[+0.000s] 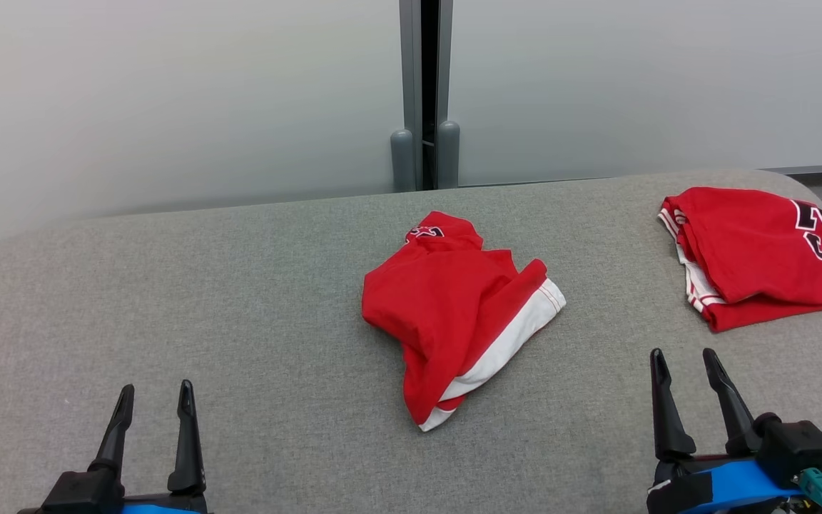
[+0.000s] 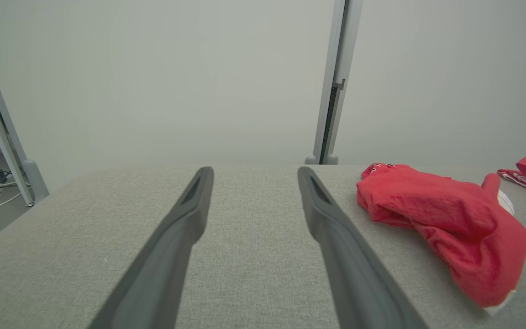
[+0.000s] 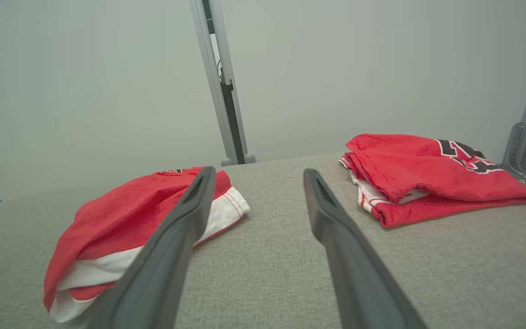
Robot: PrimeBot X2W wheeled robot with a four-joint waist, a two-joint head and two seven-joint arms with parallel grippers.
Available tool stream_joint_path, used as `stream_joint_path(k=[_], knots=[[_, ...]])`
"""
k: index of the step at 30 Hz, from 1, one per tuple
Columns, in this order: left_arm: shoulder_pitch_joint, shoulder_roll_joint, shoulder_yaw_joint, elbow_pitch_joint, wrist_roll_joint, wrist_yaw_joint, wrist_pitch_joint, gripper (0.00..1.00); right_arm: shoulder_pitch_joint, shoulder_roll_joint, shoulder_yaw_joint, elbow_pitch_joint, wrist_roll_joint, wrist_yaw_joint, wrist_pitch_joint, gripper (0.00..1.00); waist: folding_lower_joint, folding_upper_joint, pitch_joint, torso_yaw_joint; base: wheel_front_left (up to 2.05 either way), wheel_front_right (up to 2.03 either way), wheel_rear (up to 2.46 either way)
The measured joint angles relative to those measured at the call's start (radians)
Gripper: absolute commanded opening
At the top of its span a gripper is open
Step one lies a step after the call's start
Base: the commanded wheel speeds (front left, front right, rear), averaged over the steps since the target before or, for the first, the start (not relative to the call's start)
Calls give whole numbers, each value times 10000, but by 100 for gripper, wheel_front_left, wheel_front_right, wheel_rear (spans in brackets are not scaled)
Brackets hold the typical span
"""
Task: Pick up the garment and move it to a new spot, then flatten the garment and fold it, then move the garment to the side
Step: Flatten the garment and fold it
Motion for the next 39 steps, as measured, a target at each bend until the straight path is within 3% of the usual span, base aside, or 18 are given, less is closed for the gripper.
stream_joint_path(k=[7,15,26,39], knots=[[-12,-71,90,-15,100,-109,0,100,-284,-196,33,88,-44,0,0,100,1,0,135,8,0,0,0],[-471,-105,-56,-67,196,-201,-2,100,-2340,-685,508,422,-230,0,-2,100,1,0,712,121,0,0,0],[-1263,-127,-508,-79,63,-186,-2,100,-4817,-1078,1233,3331,-558,0,-6,100,2,0,1652,743,0,0,0],[-1801,-128,-807,-222,-102,56,-4,100,-5922,-1287,1183,7304,-541,0,63,100,3,0,2620,1527,0,0,0]])
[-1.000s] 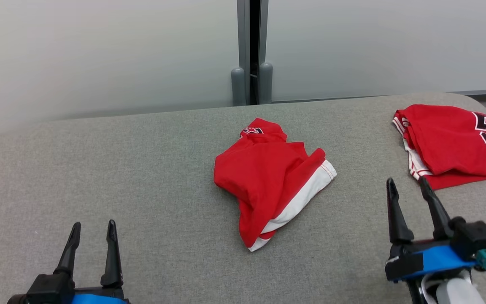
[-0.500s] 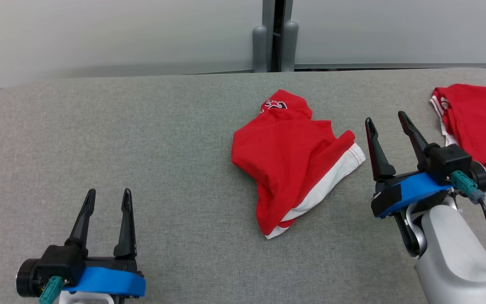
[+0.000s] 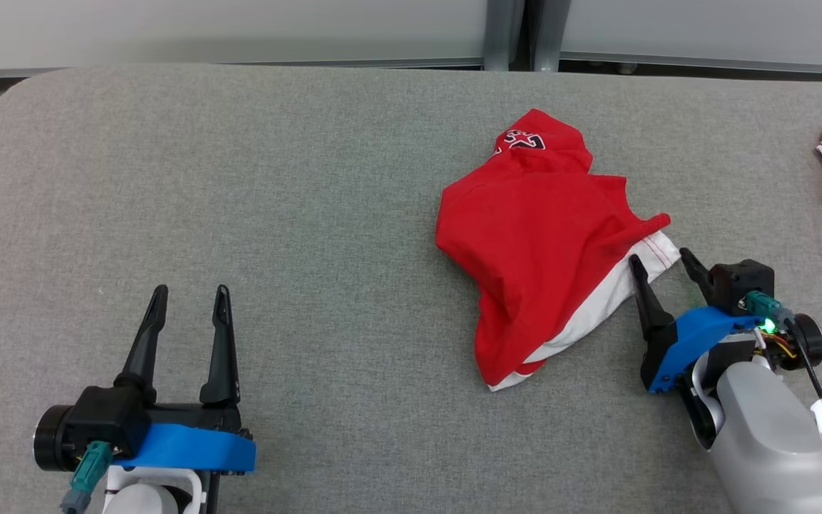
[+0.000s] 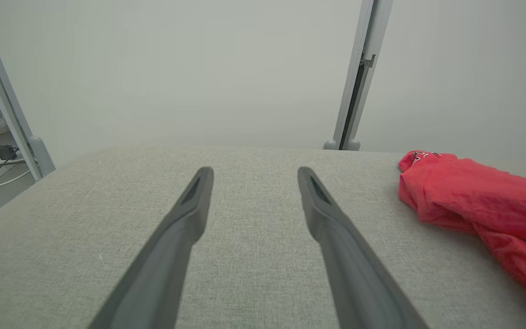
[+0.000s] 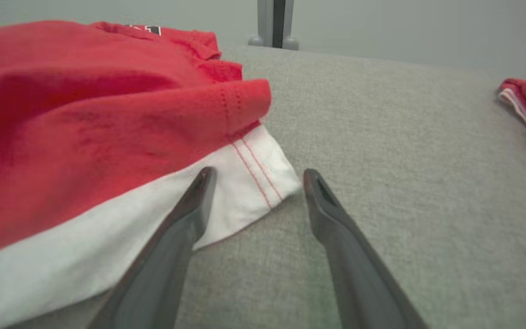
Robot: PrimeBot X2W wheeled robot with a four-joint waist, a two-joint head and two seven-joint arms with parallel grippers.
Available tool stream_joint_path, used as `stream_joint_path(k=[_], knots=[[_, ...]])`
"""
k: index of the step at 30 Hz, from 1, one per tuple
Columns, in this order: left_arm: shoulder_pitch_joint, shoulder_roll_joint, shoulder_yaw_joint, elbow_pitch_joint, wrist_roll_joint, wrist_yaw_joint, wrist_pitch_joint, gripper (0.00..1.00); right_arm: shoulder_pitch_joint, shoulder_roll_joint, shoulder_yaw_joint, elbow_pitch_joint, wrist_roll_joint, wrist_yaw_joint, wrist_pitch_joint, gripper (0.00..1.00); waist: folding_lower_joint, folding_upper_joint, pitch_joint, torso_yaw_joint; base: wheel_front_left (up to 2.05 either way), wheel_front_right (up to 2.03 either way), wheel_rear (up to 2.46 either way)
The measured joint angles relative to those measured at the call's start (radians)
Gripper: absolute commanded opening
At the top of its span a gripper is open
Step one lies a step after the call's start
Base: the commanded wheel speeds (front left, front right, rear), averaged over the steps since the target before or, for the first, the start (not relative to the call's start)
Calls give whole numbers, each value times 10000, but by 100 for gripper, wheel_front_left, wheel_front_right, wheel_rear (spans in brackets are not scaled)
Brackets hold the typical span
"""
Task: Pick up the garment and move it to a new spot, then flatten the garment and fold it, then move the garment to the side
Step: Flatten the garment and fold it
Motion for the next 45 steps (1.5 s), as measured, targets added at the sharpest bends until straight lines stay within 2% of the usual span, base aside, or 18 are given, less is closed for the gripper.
stream_joint_path(k=[10,11,12,13,17,22,27,35,40,45], knots=[[-198,0,-153,29,-109,67,0,100,-598,146,203,1394,412,-2,-73,100,-1,0,98,161,0,0,0],[-202,-2,-159,29,-140,88,0,100,-624,173,249,1446,500,-2,-73,35,-1,0,90,164,0,0,0],[-203,-2,-161,33,-159,92,0,100,-652,184,305,1492,558,-2,-75,15,-1,0,79,166,0,0,0],[-203,-2,-161,38,-159,92,0,100,-671,188,360,1507,614,-2,-73,0,0,0,64,165,0,0,0],[-179,0,-88,56,-157,102,0,100,-642,119,407,1135,807,2,-61,0,-1,0,-38,99,0,0,0],[26,-2,-44,86,-157,136,0,100,-127,-267,102,44,1039,2,-61,0,-2,0,-280,-30,0,0,0],[233,0,-46,151,-178,132,0,100,481,-662,-414,-1150,1045,2,-63,0,-2,0,-601,-258,0,0,0],[434,-2,-82,182,-247,132,-2,100,1026,-940,-1317,-2614,761,0,-61,0,-3,0,-1146,-516,0,0,0],[585,-4,-81,221,-259,132,-2,100,1290,-846,-1425,-3492,510,0,-63,0,-3,0,-1340,-544,0,0,0],[643,-4,-109,224,-337,132,-2,100,1306,-355,-575,-4278,405,0,-63,0,-3,0,-1456,-458,0,0,0]])
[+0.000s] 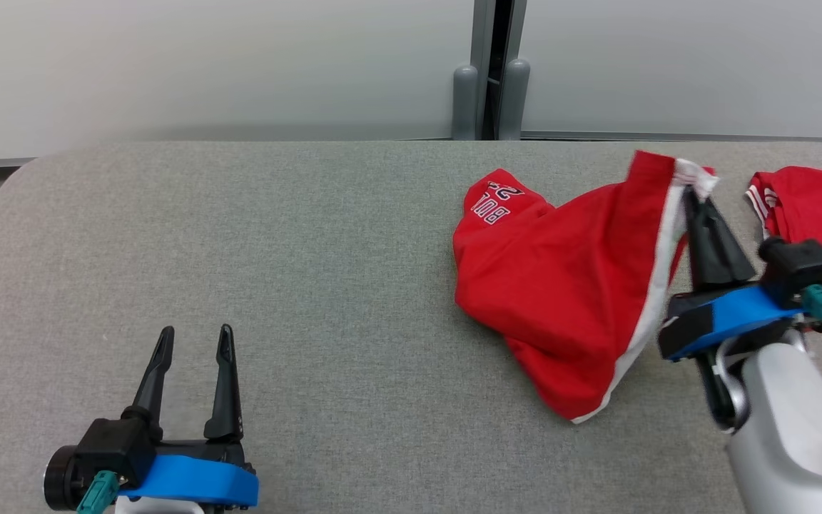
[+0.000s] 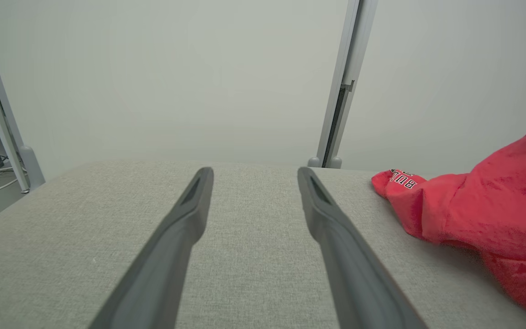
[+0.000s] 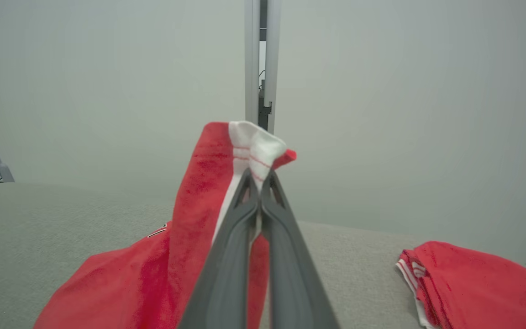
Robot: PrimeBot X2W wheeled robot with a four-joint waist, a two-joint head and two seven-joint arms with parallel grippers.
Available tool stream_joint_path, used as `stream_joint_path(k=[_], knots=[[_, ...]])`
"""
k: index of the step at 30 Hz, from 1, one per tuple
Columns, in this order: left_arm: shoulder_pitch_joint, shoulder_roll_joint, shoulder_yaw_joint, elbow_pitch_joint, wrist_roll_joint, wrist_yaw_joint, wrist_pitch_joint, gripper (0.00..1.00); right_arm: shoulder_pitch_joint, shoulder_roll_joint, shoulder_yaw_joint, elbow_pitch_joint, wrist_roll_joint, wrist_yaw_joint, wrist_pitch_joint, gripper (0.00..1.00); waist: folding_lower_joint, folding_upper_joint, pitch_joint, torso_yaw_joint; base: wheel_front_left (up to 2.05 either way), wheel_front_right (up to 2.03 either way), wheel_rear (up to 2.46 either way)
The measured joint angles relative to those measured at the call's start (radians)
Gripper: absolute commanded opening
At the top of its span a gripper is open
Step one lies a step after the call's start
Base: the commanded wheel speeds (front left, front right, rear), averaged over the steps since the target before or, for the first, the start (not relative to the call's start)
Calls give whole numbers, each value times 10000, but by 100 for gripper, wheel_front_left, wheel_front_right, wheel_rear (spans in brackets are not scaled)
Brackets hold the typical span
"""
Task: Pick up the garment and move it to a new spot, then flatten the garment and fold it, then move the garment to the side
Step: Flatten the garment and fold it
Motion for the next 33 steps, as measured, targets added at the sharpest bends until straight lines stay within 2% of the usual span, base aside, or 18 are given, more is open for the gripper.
stream_joint_path(k=[11,17,23,24,25,26,27,30,33], knots=[[51,2,109,-86,69,2,0,100,-217,1336,3603,-809,416,0,0,0,0,0,80,381,0,0,0],[4,0,163,-90,81,-10,0,100,-305,1628,5795,-527,961,0,0,0,0,0,225,658,0,0,0],[-58,2,178,-84,82,-31,0,100,-323,1653,8034,-142,1781,0,0,0,0,0,377,873,0,0,0],[-60,2,182,-84,84,-31,0,100,-319,1662,8322,-40,1925,0,2,4,0,0,398,886,0,0,0],[-63,2,188,-84,86,-31,0,100,-326,1661,8598,81,1990,0,0,33,1,0,417,892,0,0,0],[-67,2,190,-84,88,-29,0,100,-324,1659,8867,226,2061,0,0,72,0,0,438,894,0,0,0],[-72,0,192,-84,88,-29,0,100,-324,1659,9066,337,2128,0,2,100,0,0,454,890,0,0,0],[-89,2,224,-84,90,-2,0,100,-350,1659,9262,393,2307,0,2,100,0,0,495,829,0,0,0],[-90,0,293,-88,98,48,0,100,-473,1662,8978,378,2326,0,0,100,1,0,502,694,0,0,0]])
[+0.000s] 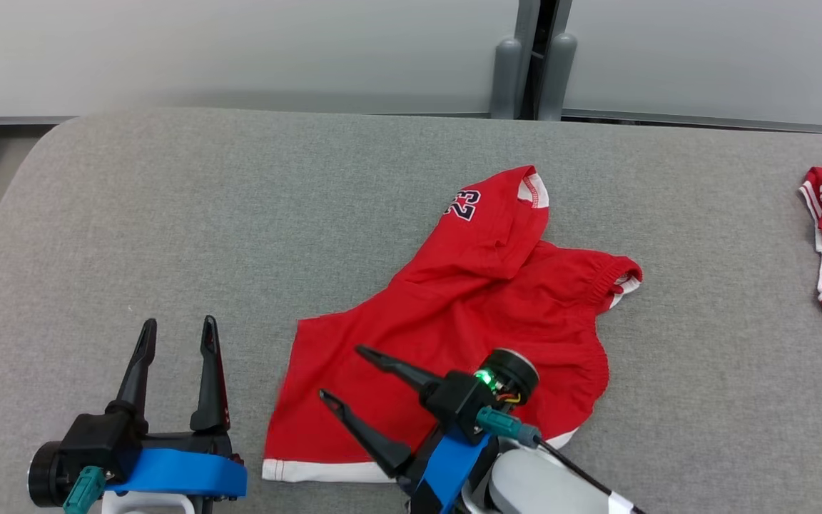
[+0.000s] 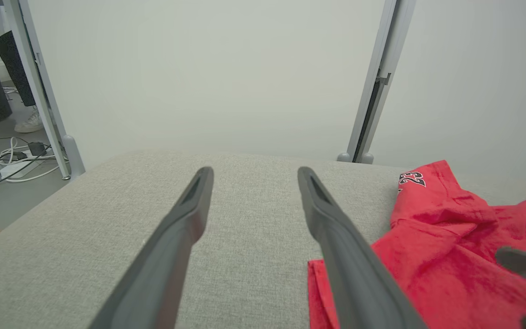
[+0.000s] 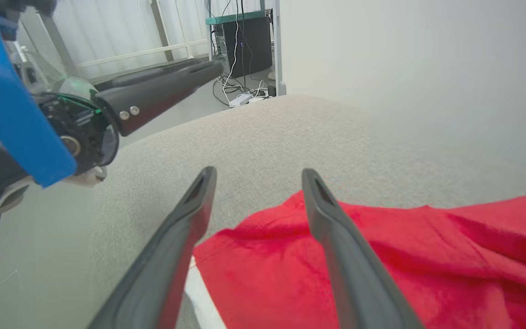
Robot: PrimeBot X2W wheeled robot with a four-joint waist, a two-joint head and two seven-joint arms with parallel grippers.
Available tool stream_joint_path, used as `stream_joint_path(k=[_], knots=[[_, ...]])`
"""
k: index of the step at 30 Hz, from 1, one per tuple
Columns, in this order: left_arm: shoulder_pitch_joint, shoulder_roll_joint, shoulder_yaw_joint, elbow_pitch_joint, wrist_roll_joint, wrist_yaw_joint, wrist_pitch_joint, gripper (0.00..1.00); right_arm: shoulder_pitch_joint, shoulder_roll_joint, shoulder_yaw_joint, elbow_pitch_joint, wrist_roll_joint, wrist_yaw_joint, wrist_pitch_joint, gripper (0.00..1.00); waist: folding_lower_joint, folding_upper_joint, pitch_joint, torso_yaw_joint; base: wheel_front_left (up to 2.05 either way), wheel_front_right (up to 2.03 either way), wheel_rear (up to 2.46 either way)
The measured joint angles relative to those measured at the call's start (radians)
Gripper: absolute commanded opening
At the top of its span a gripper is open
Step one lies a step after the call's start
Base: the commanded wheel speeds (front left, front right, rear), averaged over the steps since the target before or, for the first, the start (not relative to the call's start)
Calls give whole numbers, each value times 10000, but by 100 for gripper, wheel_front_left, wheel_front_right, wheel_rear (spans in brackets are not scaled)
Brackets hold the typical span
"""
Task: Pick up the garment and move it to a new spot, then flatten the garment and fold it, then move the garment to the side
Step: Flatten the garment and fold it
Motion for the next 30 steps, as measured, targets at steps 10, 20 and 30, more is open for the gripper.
stream_joint_path(k=[10,20,30], knots=[[55,0,167,-54,84,-2,0,100,435,-188,-3455,-408,-1298,0,-2,100,0,0,-193,-549,0,0,0],[164,0,163,-113,98,-4,0,100,2111,-1122,-5779,-917,-2000,0,-2,100,0,0,-295,-948,0,0,0],[166,0,73,-113,98,-33,0,100,2811,-1170,-6029,113,-2075,0,2,100,0,0,-188,-916,0,0,0]])
